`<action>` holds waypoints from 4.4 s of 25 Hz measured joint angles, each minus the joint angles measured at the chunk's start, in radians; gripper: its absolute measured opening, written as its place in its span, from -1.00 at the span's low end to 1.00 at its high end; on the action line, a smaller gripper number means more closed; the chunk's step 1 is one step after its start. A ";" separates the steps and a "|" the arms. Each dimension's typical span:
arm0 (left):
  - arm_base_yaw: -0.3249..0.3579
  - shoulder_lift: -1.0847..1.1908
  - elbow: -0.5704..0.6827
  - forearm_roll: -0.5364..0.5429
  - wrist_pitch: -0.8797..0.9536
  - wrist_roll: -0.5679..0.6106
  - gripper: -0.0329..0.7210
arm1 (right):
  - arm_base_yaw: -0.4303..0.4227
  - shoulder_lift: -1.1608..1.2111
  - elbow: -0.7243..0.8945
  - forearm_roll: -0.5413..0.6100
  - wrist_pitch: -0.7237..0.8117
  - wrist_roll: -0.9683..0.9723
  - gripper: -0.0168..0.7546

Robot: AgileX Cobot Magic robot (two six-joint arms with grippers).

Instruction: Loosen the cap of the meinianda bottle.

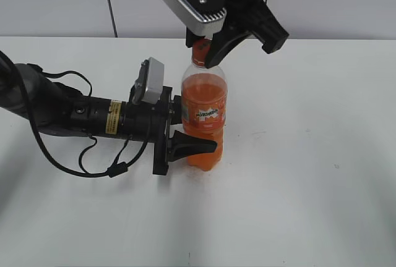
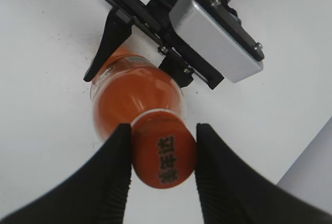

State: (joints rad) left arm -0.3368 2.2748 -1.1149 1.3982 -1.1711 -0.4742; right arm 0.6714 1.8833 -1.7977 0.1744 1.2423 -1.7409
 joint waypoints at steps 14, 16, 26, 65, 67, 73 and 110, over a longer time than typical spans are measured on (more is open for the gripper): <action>0.000 0.000 0.000 0.000 0.000 0.000 0.13 | 0.000 0.000 0.000 -0.001 -0.004 0.080 -0.17; 0.000 0.000 0.000 -0.002 0.000 -0.002 0.13 | 0.000 0.000 0.000 -0.001 -0.006 0.093 -0.11; 0.000 0.000 0.000 0.002 -0.002 -0.007 0.13 | 0.000 0.001 0.000 0.008 -0.012 0.171 0.23; -0.001 0.000 0.000 0.008 -0.003 -0.022 0.13 | 0.004 -0.160 0.000 -0.043 -0.012 2.122 0.32; -0.001 0.000 0.000 0.007 -0.003 -0.023 0.13 | 0.004 -0.160 0.000 -0.056 -0.012 2.166 0.32; -0.001 0.000 0.000 0.006 -0.002 -0.027 0.13 | 0.004 -0.130 0.000 -0.096 -0.012 2.241 0.32; -0.001 0.000 0.000 0.004 -0.001 -0.031 0.13 | 0.025 -0.011 0.000 -0.079 -0.012 2.250 0.19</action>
State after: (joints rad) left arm -0.3378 2.2748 -1.1149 1.4025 -1.1717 -0.5049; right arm 0.6960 1.8721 -1.7977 0.0955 1.2302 0.5089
